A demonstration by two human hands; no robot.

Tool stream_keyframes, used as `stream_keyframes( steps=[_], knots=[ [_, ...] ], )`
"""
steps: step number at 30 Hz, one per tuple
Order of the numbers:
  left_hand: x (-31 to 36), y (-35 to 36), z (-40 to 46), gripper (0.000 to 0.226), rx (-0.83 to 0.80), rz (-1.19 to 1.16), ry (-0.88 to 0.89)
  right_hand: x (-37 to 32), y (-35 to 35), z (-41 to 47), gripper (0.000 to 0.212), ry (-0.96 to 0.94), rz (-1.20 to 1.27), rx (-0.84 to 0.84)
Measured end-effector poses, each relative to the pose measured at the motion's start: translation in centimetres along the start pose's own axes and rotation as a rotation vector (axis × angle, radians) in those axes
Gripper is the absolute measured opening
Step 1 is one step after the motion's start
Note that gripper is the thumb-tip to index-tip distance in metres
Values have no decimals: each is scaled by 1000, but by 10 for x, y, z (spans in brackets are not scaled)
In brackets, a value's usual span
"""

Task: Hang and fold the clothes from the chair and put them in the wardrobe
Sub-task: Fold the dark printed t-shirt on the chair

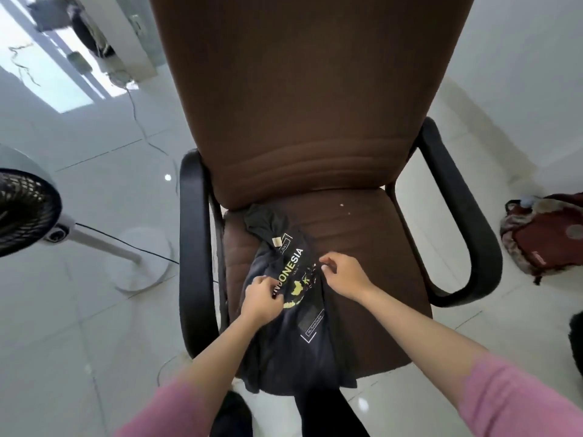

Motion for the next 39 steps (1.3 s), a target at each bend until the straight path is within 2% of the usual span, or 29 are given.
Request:
stream_keyframes(
  steps=[6,12,15,18,22,25,30,34,39],
  knots=[
    [-6,4,44,39,53,7,-79,14,-7,78,23,-12,-18,-66],
    [-27,-1,59,30,209,-45,-78,-23,-2,161,26,-170,-112,-42],
    [-33,-5,63,28,231,-68,-66,-57,7,190,29,-307,-249,-55],
    [-37,-4,65,25,225,-100,-40,-87,18,209,36,-443,-380,-141],
    [-43,-3,65,24,231,-144,3,-103,33,226,45,-503,-595,-333],
    [-43,-4,64,25,245,-185,19,-109,34,229,45,-534,-762,-369],
    [-45,-3,56,28,229,-229,21,-117,26,227,31,-560,-677,-369],
    [-47,-1,49,27,230,-258,7,-116,23,224,26,-579,-867,-273],
    [-53,0,44,25,234,-293,-6,-102,24,230,29,-451,-553,-326]
  ],
)
Point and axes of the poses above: each hand's wrist, its own z-axis towards the middle knuckle, its own y-axis out of the palm, x = y × z, the point moved 5 cm from there along z, towards the middle knuckle, and after that the axes turned 14 degrees about -x, right-handed, at the moved point
